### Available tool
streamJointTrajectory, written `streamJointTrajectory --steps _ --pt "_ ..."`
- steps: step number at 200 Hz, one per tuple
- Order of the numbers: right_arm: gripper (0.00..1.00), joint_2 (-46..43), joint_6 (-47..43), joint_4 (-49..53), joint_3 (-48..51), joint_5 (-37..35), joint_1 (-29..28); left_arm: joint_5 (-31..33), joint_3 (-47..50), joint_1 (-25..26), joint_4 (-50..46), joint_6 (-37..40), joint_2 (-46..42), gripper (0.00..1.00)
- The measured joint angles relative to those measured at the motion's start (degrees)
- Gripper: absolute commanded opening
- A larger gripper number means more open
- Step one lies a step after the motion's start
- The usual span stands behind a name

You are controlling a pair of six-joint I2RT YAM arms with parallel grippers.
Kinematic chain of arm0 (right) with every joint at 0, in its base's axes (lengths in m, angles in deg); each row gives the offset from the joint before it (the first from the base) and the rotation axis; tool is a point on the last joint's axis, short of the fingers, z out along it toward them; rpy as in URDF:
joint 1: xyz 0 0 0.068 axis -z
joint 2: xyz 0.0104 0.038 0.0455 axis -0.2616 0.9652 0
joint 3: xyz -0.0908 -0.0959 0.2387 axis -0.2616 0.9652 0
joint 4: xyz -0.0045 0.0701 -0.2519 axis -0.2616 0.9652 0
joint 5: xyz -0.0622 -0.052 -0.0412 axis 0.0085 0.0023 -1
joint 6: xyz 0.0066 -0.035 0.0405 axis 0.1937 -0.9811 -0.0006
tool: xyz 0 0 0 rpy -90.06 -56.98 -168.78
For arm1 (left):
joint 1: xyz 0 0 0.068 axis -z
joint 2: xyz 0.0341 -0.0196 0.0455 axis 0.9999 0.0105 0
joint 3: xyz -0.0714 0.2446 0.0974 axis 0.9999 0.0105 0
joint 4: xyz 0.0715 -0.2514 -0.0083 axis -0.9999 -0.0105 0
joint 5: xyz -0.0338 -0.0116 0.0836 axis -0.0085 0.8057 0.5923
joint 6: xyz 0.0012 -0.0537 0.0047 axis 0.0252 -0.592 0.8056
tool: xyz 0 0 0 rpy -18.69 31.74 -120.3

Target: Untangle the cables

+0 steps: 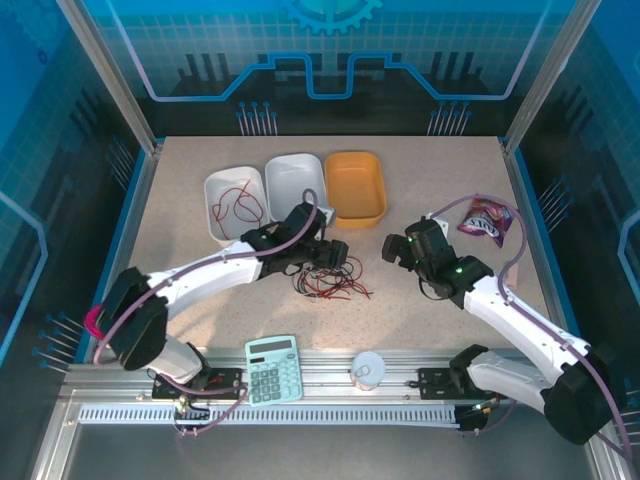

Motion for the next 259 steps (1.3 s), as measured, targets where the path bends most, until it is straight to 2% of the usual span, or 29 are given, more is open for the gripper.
streamJointTrajectory --steps 11,92,147,177,235,259 --pt "1.0 -0.2 0.3 0.5 0.3 0.1 0.0 0.2 -2.6 0.4 -1.2 0.1 2.6 0.54" --pt "1.0 -2.5 1.6 3.2 1.7 -0.1 0.6 2.6 -15.1 1.0 -11.2 0.0 13.7 0.36" --pt "1.0 -2.5 2.0 3.3 2.3 -0.1 0.8 3.1 -16.1 1.0 -15.6 0.0 16.9 0.35" --pt "1.0 -2.5 2.0 3.2 2.6 -0.1 1.2 3.1 -16.7 1.0 -16.3 0.1 17.0 0.31" --pt "1.0 -2.5 2.2 3.1 2.9 0.0 1.4 3.0 -17.3 1.0 -16.9 0.2 18.9 0.31" --pt "1.0 -2.3 2.2 3.1 2.9 0.2 1.5 3.0 -17.3 1.0 -17.0 0.3 20.0 0.23"
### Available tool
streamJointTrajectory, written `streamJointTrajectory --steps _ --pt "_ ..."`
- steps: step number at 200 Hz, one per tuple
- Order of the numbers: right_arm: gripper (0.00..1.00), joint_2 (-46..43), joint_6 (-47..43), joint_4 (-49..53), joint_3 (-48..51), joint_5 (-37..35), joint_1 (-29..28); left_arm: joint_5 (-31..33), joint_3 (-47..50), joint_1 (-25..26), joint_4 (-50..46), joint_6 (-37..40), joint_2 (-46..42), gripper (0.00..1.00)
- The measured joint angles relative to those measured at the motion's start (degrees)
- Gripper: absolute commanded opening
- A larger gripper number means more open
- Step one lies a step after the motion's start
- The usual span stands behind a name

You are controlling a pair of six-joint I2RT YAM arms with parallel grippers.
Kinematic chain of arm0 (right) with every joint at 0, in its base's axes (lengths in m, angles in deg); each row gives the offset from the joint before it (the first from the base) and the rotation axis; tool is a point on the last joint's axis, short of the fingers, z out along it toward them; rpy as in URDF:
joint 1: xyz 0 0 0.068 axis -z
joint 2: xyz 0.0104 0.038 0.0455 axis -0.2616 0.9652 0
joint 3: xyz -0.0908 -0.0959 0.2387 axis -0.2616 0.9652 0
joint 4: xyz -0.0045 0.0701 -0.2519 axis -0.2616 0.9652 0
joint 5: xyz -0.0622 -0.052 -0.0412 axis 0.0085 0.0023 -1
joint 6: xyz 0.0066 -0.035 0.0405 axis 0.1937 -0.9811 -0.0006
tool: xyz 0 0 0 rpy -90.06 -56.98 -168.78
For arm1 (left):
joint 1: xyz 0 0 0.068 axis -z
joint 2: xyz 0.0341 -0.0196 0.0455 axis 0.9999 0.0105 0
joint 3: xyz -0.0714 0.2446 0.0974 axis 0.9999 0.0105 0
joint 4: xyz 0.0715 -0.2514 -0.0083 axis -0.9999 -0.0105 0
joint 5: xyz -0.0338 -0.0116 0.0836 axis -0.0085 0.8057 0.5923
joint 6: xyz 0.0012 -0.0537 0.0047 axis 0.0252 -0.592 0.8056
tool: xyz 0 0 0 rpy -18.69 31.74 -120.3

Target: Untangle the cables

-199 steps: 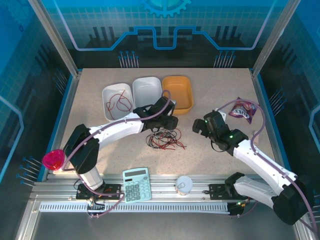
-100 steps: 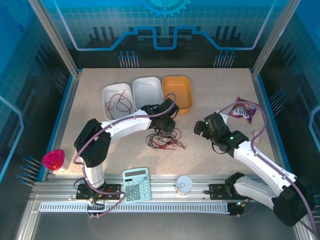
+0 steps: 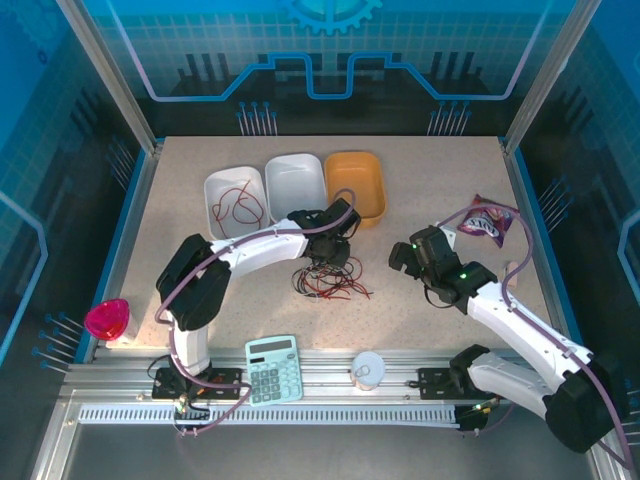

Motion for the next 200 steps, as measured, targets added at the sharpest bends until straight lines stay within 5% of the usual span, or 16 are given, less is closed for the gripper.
streamJointTrajectory --steps 44,200 --pt "1.0 0.2 0.0 -0.4 0.1 0.2 0.0 0.0 0.0 0.0 0.0 -0.1 0.6 0.09" --pt "1.0 0.6 -1.2 -6.9 2.1 6.3 0.0 -3.6 -0.4 3.4 5.8 -1.3 -5.1 0.03"
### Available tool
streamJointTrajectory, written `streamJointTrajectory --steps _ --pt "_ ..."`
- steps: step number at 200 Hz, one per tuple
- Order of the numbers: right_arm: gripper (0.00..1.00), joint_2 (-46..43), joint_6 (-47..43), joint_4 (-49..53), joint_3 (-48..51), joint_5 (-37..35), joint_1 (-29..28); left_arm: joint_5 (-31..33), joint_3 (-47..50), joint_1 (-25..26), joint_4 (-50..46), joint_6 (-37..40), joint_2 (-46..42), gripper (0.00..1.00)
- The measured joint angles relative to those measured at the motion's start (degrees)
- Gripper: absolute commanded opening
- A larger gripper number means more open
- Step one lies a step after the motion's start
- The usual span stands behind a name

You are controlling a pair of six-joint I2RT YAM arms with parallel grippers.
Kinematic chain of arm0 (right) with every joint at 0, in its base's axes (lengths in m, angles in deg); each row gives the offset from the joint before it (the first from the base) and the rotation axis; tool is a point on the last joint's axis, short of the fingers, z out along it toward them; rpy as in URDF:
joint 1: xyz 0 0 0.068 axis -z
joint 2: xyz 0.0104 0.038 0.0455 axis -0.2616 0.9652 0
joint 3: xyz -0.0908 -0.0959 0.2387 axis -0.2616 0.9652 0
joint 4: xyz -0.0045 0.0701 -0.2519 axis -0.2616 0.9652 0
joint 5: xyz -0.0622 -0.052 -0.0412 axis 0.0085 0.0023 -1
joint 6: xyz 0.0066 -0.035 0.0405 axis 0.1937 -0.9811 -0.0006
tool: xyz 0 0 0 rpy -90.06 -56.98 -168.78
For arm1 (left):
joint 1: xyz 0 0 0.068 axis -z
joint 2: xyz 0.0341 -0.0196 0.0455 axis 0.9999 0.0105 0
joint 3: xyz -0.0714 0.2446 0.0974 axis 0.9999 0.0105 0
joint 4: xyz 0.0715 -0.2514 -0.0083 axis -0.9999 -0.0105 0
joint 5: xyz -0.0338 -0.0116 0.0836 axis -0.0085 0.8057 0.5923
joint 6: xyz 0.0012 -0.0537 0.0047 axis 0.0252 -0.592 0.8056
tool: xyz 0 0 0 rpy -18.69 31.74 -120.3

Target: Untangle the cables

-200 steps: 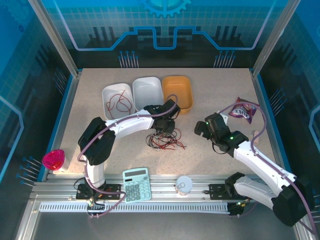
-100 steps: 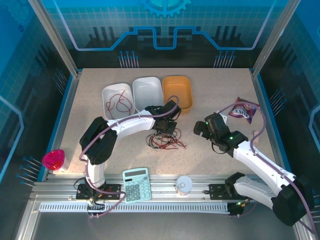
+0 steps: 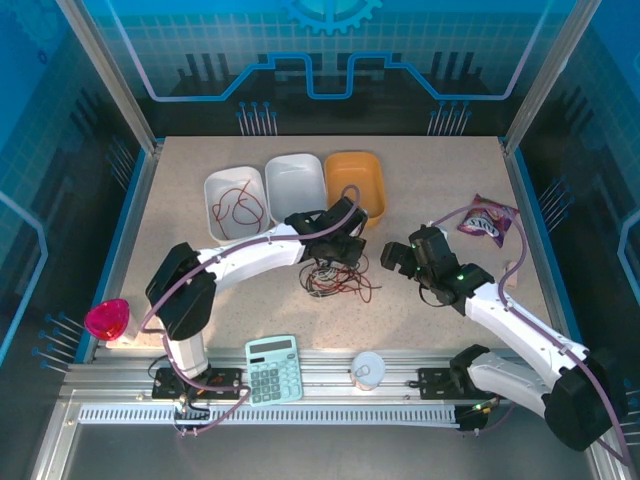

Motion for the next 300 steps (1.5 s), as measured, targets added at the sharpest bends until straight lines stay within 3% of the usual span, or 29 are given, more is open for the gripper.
streamJointTrajectory --steps 101,216,300 --pt "1.0 1.2 -1.4 -5.2 2.6 4.7 0.0 -8.4 -0.3 0.0 8.3 -1.8 -2.3 0.0" --pt "1.0 12.3 -3.0 -10.7 1.4 8.2 -0.5 -14.4 2.7 0.0 16.7 -1.8 -7.7 0.0" --pt "1.0 14.4 -2.4 -8.7 0.3 6.0 -0.5 -13.7 8.2 0.0 20.0 -1.3 -17.8 0.0"
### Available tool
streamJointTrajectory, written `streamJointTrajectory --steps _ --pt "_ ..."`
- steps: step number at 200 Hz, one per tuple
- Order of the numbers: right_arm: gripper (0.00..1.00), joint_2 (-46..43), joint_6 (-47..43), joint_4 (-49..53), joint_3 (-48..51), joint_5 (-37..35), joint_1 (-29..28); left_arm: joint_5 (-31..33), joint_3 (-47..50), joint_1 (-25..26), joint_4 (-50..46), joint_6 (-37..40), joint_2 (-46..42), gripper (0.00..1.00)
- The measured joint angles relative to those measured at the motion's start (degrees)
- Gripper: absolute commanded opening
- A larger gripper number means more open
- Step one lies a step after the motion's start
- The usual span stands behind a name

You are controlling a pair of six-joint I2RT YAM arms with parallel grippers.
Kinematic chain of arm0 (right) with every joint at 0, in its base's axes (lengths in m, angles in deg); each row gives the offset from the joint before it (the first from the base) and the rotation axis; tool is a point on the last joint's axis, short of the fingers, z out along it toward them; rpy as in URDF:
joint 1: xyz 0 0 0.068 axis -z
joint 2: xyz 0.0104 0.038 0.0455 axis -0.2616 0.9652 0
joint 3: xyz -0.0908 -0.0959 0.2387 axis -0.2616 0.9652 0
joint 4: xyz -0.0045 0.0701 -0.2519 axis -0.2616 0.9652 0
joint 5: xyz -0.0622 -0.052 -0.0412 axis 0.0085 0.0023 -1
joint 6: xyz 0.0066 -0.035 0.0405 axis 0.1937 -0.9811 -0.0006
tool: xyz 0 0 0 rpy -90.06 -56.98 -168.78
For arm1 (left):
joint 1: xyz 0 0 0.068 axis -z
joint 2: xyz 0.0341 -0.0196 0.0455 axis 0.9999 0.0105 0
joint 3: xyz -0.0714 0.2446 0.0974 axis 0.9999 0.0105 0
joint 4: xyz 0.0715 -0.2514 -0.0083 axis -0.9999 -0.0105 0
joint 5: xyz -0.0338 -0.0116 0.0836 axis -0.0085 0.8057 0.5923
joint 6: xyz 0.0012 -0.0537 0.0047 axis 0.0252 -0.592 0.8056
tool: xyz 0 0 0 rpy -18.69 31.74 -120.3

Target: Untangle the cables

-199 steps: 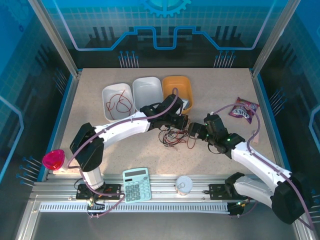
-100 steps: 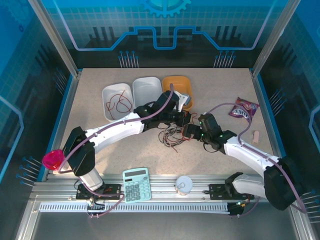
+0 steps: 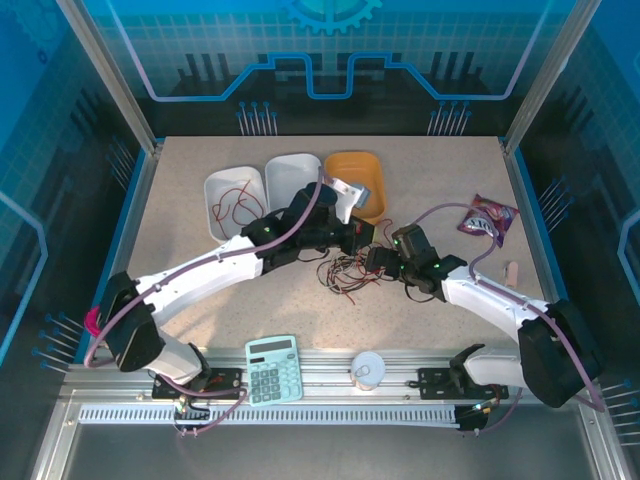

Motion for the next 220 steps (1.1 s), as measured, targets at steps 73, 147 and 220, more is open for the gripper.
streamJointTrajectory --steps 73,147,220 --pt "1.0 -1.3 1.1 2.3 0.0 -2.4 0.0 8.1 5.7 0.0 0.3 1.7 -8.0 0.0" --pt "1.0 -2.1 1.3 2.8 0.0 -2.8 0.0 14.6 10.1 -2.6 1.2 3.2 -17.3 0.0" --pt "1.0 -2.3 2.1 3.1 0.0 -2.8 0.0 23.2 13.2 -8.3 1.1 7.2 -28.8 0.0"
